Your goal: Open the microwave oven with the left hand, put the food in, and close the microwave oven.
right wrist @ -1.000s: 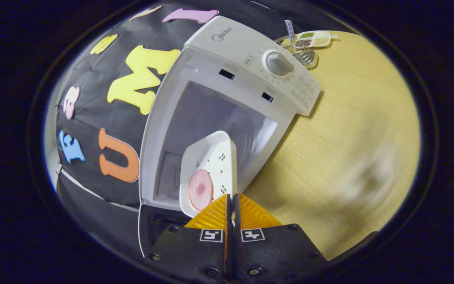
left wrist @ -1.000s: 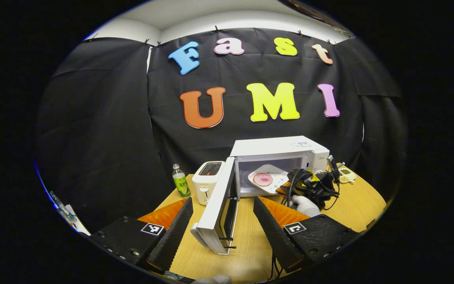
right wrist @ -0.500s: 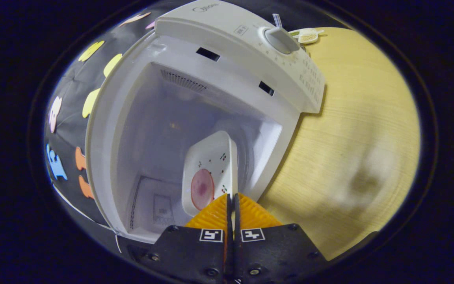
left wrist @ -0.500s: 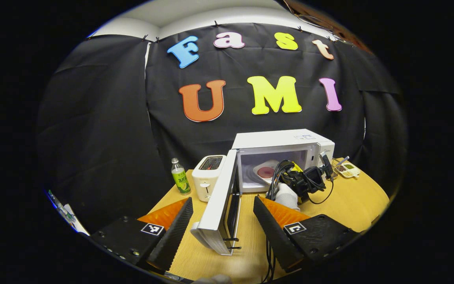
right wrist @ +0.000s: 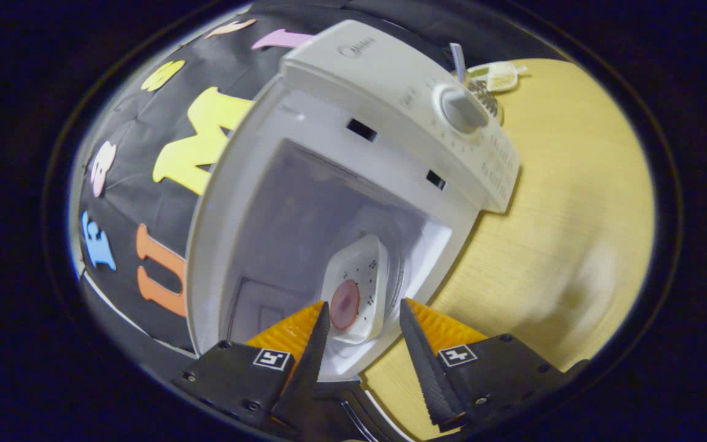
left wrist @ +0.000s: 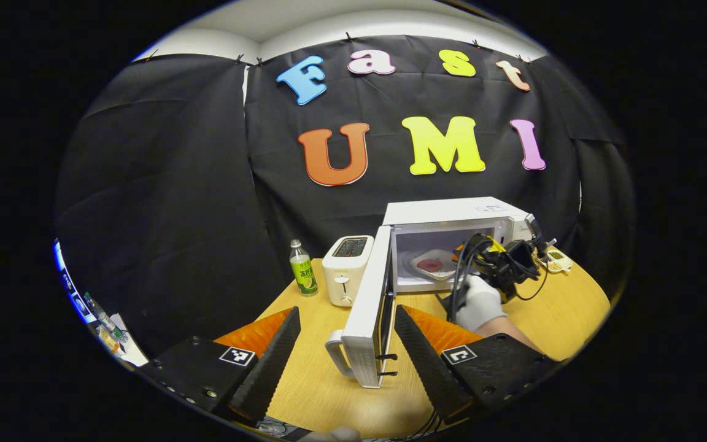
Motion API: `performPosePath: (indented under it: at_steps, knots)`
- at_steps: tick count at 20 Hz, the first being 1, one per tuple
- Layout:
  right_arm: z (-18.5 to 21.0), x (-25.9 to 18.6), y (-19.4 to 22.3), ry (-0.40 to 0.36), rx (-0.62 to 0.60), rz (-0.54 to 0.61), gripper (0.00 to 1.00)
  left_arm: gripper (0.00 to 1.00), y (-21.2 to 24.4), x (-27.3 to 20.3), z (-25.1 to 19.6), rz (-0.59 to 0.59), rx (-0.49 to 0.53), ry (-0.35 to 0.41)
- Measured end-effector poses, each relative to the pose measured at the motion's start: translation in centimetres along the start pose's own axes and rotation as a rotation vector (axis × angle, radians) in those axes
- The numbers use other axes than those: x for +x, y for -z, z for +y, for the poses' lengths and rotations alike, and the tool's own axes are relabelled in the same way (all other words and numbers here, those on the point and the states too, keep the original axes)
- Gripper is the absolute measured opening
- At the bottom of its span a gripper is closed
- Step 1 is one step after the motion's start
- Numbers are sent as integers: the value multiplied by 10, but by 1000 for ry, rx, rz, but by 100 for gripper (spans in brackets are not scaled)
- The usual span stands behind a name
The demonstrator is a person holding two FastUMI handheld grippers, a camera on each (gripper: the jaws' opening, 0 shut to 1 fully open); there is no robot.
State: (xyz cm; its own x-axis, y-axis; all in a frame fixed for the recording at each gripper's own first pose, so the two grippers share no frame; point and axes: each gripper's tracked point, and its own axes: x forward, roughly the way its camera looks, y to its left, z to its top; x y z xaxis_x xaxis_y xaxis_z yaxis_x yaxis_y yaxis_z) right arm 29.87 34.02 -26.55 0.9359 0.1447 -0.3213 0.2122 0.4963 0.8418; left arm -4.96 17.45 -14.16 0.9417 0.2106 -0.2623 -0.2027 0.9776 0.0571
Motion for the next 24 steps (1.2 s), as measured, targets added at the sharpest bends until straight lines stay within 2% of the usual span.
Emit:
performPosePath:
  at_steps: [1,2,3,4,7,9,13,16,18,21,24]
  knots:
    - [11,-19,-7,-25,-95,9,68,95,-4,-1,3,-9,1,-9]
    - [17,-37,-15,-41,-220,14,83,94,-6,-2,3,-15,3,-11]
    - [24,-56,-25,-61,-336,19,81,94,-7,-4,5,-19,3,-15]
    - [34,-74,-35,-91,-443,18,98,95,-8,-5,6,-23,6,-16]
    - [63,-128,-66,-172,-718,4,100,94,-16,-8,8,-36,1,-21]
    - [74,-163,-88,-210,-830,-12,100,94,-22,-7,10,-52,-7,-22]
    - [76,-222,-126,-225,-929,-18,100,94,-30,-2,12,-80,-32,-18]
    - [70,-257,-163,-199,-986,-72,100,94,-33,2,12,-98,-47,-10]
    - [59,-274,-190,-159,-1004,-108,100,94,-33,5,12,-109,-49,-3]
    - [40,-295,-221,-94,-968,-134,100,94,-30,15,19,-109,-53,3]
    - [32,-316,-245,-46,-982,-171,100,94,-15,29,41,-82,-47,-34]
